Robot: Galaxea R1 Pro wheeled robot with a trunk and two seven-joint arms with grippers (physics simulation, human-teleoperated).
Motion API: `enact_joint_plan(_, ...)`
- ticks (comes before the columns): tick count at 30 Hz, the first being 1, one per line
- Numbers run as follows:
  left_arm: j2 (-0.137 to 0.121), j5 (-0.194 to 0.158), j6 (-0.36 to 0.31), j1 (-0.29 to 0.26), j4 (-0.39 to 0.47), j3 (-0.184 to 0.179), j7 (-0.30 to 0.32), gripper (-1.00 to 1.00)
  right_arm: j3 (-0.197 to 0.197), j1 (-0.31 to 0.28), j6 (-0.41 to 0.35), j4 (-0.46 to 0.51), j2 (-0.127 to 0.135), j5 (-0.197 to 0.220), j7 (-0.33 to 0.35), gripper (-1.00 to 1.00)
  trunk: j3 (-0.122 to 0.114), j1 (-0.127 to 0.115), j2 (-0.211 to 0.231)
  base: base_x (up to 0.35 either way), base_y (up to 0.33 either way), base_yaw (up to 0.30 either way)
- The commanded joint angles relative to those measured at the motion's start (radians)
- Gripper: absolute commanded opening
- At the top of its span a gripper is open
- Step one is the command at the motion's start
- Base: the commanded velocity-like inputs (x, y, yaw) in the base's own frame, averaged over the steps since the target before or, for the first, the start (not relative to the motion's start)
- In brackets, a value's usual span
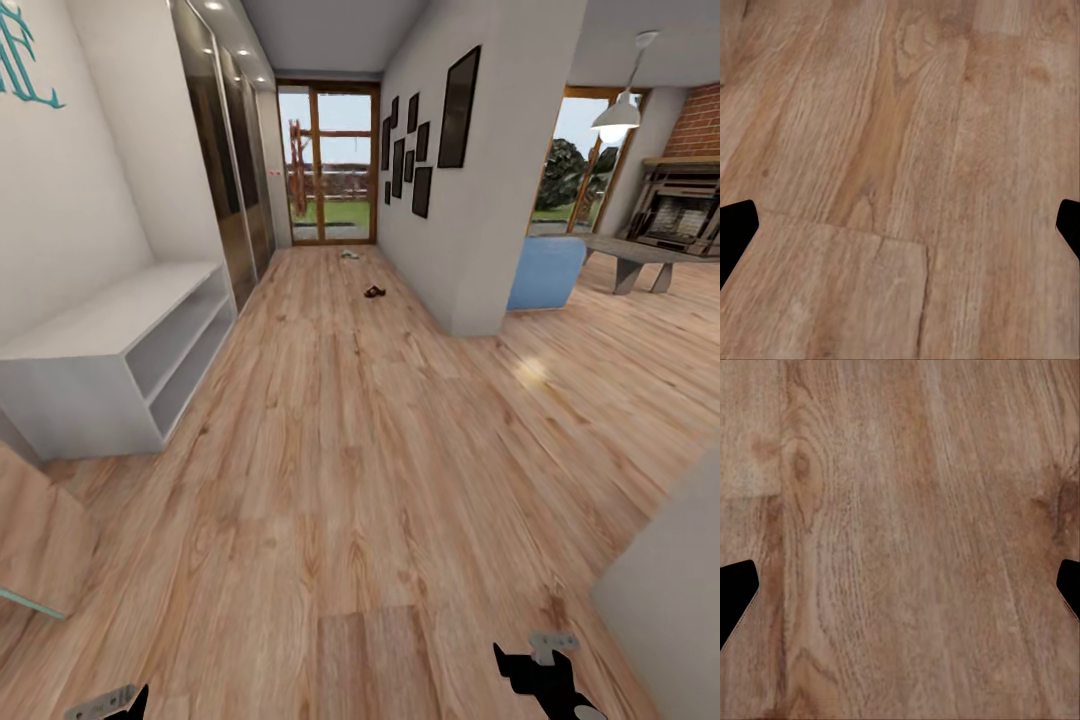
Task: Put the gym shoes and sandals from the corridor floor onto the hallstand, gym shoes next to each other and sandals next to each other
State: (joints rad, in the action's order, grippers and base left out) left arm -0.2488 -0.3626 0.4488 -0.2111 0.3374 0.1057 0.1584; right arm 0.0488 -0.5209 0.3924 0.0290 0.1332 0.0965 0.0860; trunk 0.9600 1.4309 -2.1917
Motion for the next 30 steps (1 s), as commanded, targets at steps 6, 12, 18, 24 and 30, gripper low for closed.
enact_joint_plan(6,0.000,-0.012,0.001,-0.001,-0.004,0.003,0.010,1.00,0.005,-0.001,0.002,-0.002,0.000,0.010,0.006,1.00,0.001,0.000,0.000,0.338,0.000,-0.001)
enact_joint_plan(12,0.000,-0.013,0.001,-0.001,-0.006,0.003,0.010,1.00,0.005,-0.001,0.002,-0.002,0.000,0.010,0.006,1.00,0.001,0.000,0.000,0.338,0.000,0.000)
enact_joint_plan(18,0.000,-0.015,0.001,-0.001,-0.006,0.003,0.010,1.00,0.005,-0.001,0.002,-0.002,0.000,0.010,0.006,1.00,0.001,0.000,0.000,0.338,0.000,0.000)
enact_joint_plan(24,0.000,-0.013,0.001,-0.001,-0.006,0.003,0.010,1.00,0.005,-0.001,0.002,-0.002,0.000,0.011,0.005,1.00,0.001,0.000,0.000,0.338,0.000,0.000)
enact_joint_plan(30,0.000,-0.011,0.001,-0.001,-0.006,0.002,0.010,1.00,0.005,-0.001,0.002,-0.001,0.000,0.012,0.005,1.00,0.001,0.000,0.000,0.338,0.000,0.000)
